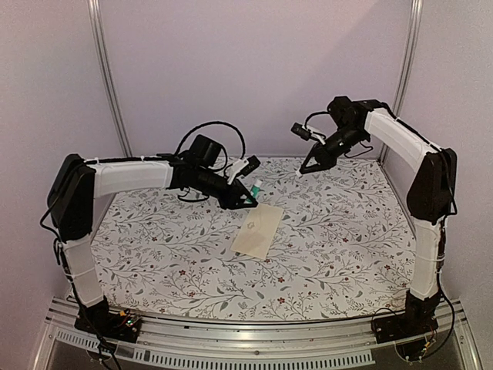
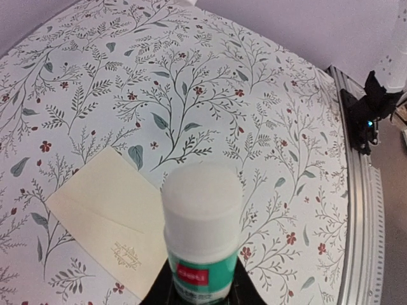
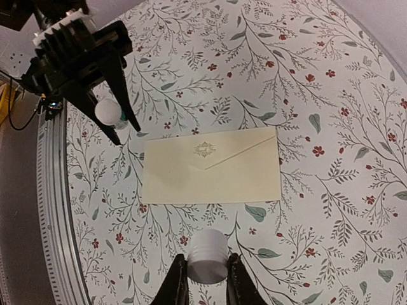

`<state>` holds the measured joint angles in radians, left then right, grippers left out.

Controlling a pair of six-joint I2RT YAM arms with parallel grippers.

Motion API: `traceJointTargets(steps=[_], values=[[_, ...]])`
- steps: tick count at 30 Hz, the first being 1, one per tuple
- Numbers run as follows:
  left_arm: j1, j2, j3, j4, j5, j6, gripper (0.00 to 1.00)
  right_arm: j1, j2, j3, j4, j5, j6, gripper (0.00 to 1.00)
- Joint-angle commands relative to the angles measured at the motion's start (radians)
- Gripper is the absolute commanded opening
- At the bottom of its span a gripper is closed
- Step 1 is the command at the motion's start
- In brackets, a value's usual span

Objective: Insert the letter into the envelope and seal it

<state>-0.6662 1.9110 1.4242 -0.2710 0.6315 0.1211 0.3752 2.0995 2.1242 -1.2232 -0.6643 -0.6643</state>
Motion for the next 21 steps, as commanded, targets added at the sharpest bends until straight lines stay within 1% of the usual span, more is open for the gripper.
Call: traceJointTargets(steps=[1,9,21], values=[[-0.004,-0.061,-0.012,-0.093,-0.071,0.149,0.0,0.043,-0.018,0.025,-0.1,-0.259,-0.035,0.04],[-0.045,-0.071,-0.001,-0.105,-0.119,0.203,0.0,0.11,-0.009,0.021,-0.119,-0.357,-0.019,0.03],[-0.112,-0.048,0.047,-0.14,-0.162,0.253,0.0,0.132,0.002,0.012,-0.091,-0.349,0.024,0.03]])
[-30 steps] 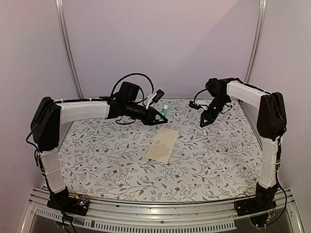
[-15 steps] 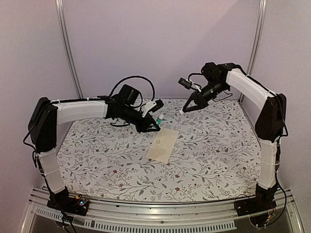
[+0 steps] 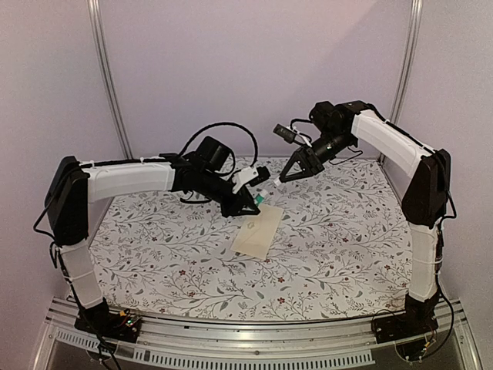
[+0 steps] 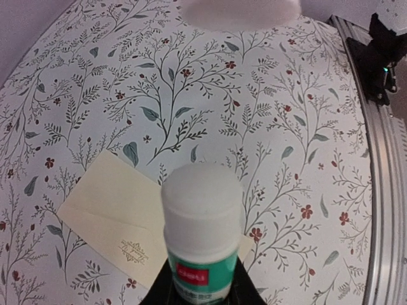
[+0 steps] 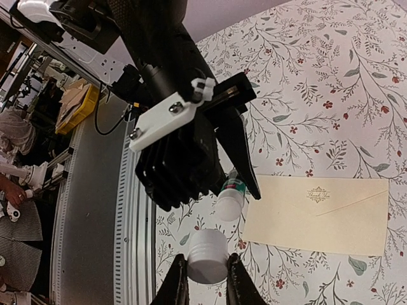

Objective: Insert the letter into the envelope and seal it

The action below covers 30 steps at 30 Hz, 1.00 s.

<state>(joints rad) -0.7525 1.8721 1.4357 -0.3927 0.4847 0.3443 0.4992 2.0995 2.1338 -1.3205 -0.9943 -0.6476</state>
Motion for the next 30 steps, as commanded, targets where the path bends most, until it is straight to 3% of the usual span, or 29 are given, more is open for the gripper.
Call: traceJointTargets(steps=[1,30], values=[[-0.03,-0.01,0.037,-0.018,-0.015,0.031,0.0,0.01,0.003,-0.003,0.009,-0.016,0.009,0.03],[-0.073,-0.01,0.04,0.004,-0.021,0.025,0.0,0.033,0.017,-0.052,0.004,0.019,0.012,0.03]])
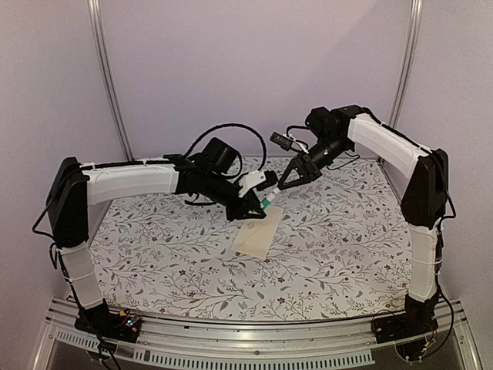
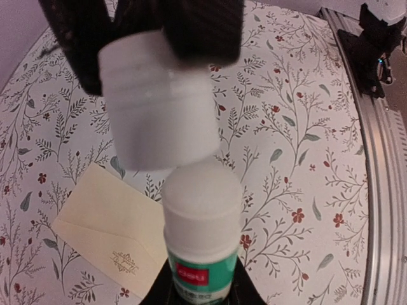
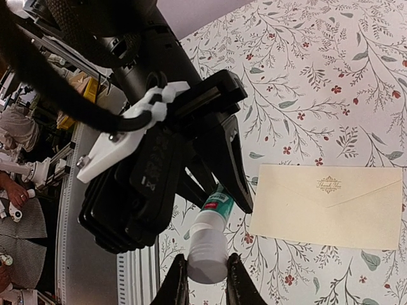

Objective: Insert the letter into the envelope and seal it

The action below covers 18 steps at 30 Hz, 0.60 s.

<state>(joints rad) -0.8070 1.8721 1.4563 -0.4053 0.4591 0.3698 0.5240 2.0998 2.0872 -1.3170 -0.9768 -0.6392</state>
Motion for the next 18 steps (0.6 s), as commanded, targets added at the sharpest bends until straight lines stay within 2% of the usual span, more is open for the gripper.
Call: traceJointTargets(steps=[1,18], values=[[-0.019,-0.009,0.019,0.018,0.005,-0.001,0.0,0.01,0.016,-0.006,0.0,0.001,0.004,0.04],[-0.022,-0.007,0.016,0.036,0.004,-0.008,0.0,0.013,0.031,-0.013,-0.034,-0.003,-0.019,0.05]])
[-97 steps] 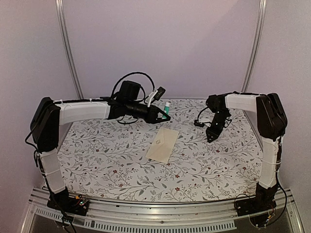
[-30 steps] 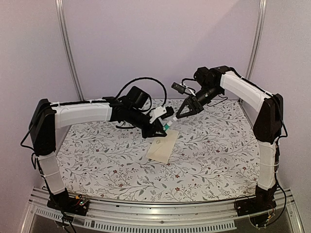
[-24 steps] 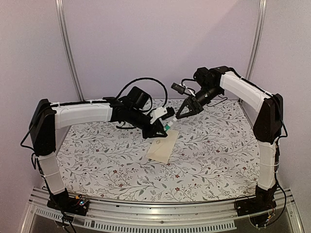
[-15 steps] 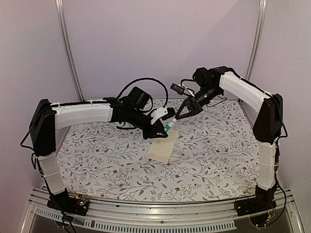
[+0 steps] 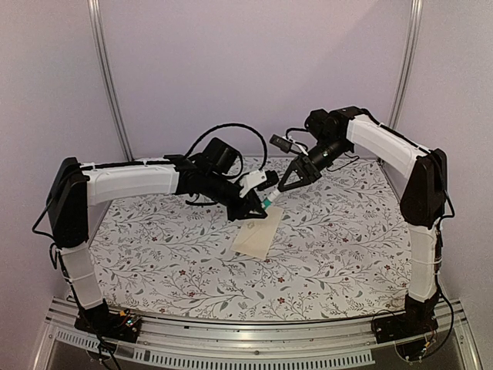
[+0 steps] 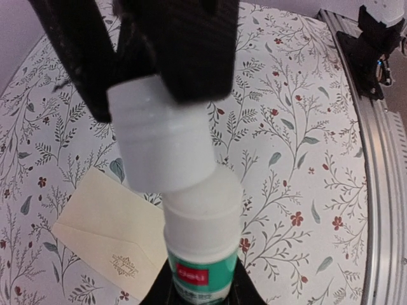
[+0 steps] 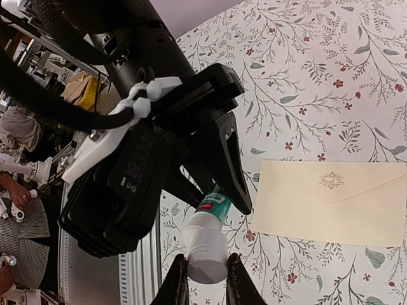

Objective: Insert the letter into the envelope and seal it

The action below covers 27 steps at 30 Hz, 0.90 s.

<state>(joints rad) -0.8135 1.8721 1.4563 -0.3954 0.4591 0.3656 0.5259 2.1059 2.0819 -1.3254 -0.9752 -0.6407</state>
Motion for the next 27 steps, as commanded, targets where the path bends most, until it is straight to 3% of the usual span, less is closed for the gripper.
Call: traceJointTargets(steps=[1,27], values=[[-0.015,-0.006,0.016,0.026,0.005,-0.004,0.0,0.011,0.025,-0.008,-0.027,-0.006,-0.02,0.05],[-0.015,0.022,0.035,0.062,0.026,-0.024,0.0,0.016,0.011,-0.014,-0.013,-0.049,0.004,0.07]])
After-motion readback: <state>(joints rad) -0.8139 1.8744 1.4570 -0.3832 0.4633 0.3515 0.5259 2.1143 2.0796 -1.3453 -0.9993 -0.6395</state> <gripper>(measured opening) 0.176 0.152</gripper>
